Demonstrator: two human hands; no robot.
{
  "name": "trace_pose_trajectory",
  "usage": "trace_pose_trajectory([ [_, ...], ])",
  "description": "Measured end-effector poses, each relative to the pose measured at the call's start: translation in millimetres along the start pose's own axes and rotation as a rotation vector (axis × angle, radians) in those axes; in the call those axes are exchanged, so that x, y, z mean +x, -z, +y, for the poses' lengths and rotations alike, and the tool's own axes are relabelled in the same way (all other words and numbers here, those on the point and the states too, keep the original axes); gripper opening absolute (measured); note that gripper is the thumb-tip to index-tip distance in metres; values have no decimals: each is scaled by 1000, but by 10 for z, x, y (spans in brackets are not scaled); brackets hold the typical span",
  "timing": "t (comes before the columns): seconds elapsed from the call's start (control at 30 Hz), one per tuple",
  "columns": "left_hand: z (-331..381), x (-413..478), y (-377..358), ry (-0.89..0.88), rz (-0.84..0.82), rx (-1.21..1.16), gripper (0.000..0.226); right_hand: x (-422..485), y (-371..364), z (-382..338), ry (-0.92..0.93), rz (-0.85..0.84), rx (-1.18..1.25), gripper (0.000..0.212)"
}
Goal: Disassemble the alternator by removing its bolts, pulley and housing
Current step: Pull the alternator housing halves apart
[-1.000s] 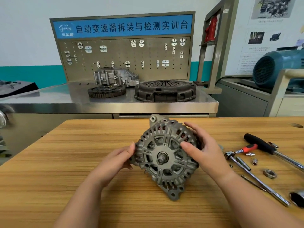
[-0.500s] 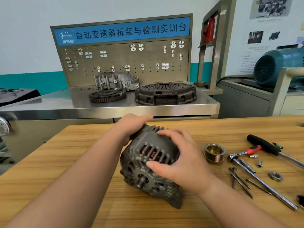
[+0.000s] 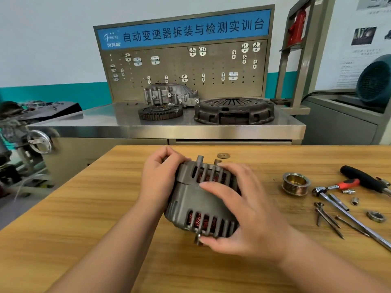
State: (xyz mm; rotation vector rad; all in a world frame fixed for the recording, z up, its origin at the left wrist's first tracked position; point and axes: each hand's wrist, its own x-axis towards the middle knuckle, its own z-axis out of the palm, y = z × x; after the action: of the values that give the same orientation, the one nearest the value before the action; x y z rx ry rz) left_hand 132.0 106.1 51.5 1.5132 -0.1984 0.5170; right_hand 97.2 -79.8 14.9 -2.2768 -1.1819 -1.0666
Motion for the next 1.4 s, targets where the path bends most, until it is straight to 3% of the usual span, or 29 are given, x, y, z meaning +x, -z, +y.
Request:
trace_pose_trajectory([
  [0.1,-156,-264,83,-68,107,-36,19,-105,-109,12,184,-45,-165,82],
  [0.27,-181,-320,130,57,145,7,14,-140,-61,5,113,-119,-122,86],
  [0.33,-153,-289,151,174,156,-16,8,-126,13,27,-106,-96,94,78],
  [0.47,-143,-324,68,373,264,-169,10,0,121,142,-888,197,623,66],
  [0.53,-139,-348,-1,389,323,-215,12,96,47,188,-1218,75,911,77],
  [0.6,-140,-377,-43,349,347,-215,11,135,-64,162,-1342,-87,1168,68],
  [0.67,-132,-423,-42,305,347,-209,10,163,-125,117,-1347,-70,1219,45],
  [0.9,-160,-725,13,66,453,-73,11,110,-166,54,-1118,88,1095,16],
  [1.03,-195,-748,13,28,498,-127,16,65,-131,-18,-1014,132,1048,26],
  [1.2,-216,-540,-66,64,352,-92,11,30,-104,51,-1059,256,1070,35],
  [1.33,-368,-384,-328,88,297,-114,22,-39,3,256,-1031,350,999,38],
  [1.4,-402,-274,-528,102,252,-145,13,-67,70,390,-1044,405,952,39],
])
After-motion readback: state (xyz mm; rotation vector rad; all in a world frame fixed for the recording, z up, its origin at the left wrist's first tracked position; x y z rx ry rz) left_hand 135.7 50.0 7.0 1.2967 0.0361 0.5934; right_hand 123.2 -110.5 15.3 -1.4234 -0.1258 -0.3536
